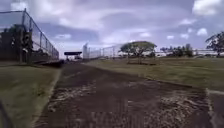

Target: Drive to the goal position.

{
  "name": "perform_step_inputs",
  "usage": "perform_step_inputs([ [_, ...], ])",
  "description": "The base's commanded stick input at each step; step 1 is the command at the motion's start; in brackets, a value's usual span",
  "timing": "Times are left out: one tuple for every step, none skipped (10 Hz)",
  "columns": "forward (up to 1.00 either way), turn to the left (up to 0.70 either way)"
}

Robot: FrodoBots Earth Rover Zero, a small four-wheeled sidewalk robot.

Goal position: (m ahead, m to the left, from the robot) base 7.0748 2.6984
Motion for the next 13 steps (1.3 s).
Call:
perform_step_inputs([
  [0.70, 0.19],
  [0.70, 0.30],
  [0.70, 0.35],
  [0.70, 0.35],
  [0.70, 0.35],
  [0.70, 0.35],
  [0.70, 0.35],
  [0.70, 0.35],
  [0.70, 0.00],
  [0.70, 0.00],
  [0.70, 0.00],
  [0.70, 0.00],
  [0.70, 0.00],
])
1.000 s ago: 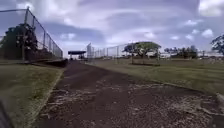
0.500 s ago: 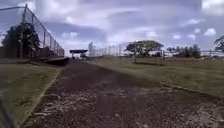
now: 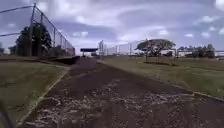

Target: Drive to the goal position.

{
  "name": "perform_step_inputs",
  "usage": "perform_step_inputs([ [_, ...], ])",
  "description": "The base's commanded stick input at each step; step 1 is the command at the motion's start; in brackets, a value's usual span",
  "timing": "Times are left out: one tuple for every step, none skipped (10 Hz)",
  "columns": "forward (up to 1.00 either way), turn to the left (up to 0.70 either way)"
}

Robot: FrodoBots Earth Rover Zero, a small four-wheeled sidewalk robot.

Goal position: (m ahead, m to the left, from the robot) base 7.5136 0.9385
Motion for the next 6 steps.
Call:
perform_step_inputs([
  [0.70, 0.04],
  [0.70, 0.24],
  [0.70, 0.35],
  [0.70, 0.35],
  [0.70, 0.35],
  [0.70, 0.09],
])
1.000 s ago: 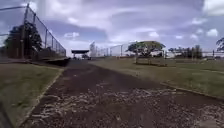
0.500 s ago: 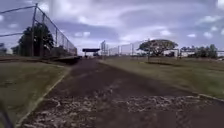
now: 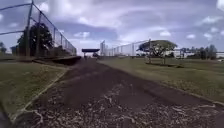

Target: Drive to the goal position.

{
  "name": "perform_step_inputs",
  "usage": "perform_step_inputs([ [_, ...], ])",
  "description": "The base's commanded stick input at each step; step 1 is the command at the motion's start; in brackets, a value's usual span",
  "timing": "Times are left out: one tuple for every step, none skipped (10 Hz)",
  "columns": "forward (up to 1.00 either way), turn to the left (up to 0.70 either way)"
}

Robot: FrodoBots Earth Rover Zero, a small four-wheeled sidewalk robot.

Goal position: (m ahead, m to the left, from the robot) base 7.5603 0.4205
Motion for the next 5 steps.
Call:
perform_step_inputs([
  [0.70, 0.00],
  [0.70, 0.06],
  [0.70, 0.24],
  [0.70, 0.35],
  [0.70, 0.35],
])
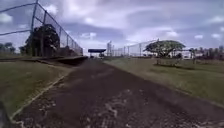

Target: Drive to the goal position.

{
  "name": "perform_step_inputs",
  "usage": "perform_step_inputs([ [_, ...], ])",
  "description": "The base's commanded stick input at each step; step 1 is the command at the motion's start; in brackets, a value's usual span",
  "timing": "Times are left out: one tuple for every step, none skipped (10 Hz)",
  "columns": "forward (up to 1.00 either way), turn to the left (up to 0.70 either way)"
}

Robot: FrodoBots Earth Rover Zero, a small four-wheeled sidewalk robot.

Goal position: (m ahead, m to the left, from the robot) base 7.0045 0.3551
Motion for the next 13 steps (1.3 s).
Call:
perform_step_inputs([
  [0.70, 0.35],
  [0.70, 0.34],
  [0.70, 0.13],
  [0.70, 0.01],
  [0.70, 0.00],
  [0.70, 0.00],
  [0.70, 0.00],
  [0.70, 0.00],
  [0.70, 0.00],
  [0.70, 0.00],
  [0.70, 0.00],
  [0.70, 0.00],
  [0.70, 0.00],
])
